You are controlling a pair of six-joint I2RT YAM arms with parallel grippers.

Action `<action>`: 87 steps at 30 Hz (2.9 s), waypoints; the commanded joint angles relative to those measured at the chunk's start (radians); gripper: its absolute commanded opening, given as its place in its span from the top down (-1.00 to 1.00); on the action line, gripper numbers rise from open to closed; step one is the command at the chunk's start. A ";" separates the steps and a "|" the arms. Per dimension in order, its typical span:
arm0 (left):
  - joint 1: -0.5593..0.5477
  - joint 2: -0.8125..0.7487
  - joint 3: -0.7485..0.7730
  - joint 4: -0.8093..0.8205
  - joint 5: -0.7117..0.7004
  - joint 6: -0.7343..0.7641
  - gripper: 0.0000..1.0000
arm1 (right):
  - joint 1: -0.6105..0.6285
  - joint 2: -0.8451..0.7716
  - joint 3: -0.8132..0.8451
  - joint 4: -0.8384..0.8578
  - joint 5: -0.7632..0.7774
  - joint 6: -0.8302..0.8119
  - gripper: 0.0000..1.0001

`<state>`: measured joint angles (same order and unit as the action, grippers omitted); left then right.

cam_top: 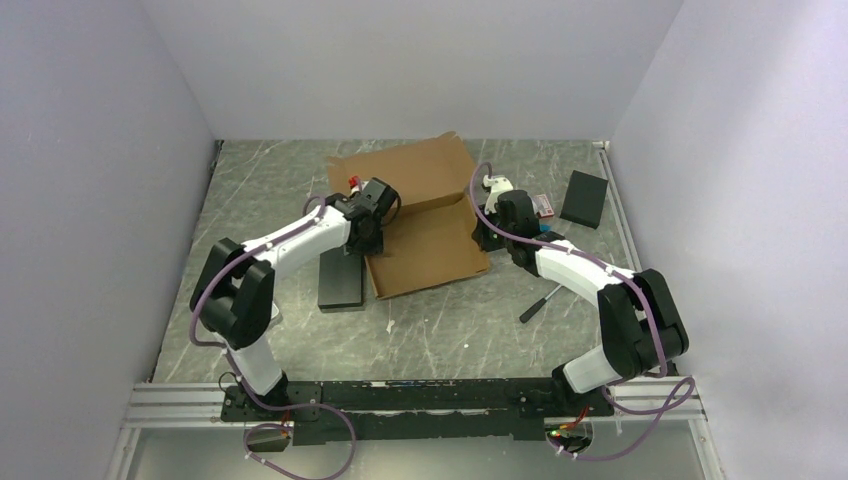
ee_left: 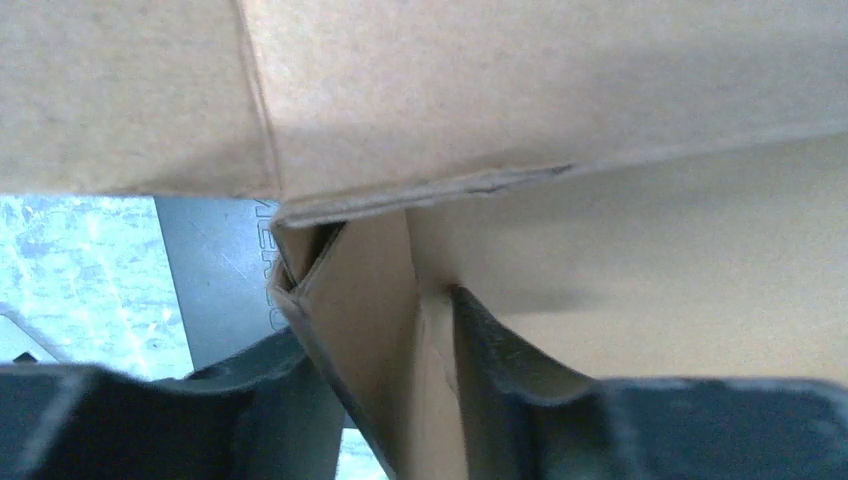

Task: Fold the paper box

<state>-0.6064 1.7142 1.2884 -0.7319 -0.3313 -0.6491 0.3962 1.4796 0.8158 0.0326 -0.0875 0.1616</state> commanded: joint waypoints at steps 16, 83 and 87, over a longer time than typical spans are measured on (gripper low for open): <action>-0.006 0.071 0.104 -0.032 -0.039 0.016 0.48 | 0.001 0.004 0.025 0.069 -0.012 0.012 1.00; 0.184 -0.579 -0.176 0.099 0.446 0.294 -0.73 | -0.069 0.211 0.170 -0.089 0.061 -0.196 0.41; 0.186 -0.570 -0.164 0.100 0.478 0.323 -0.73 | -0.057 0.272 0.224 -0.127 0.084 -0.234 0.31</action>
<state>-0.4255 1.1587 1.0744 -0.6216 0.1101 -0.3843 0.3321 1.7016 0.9600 -0.0677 -0.0338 -0.0181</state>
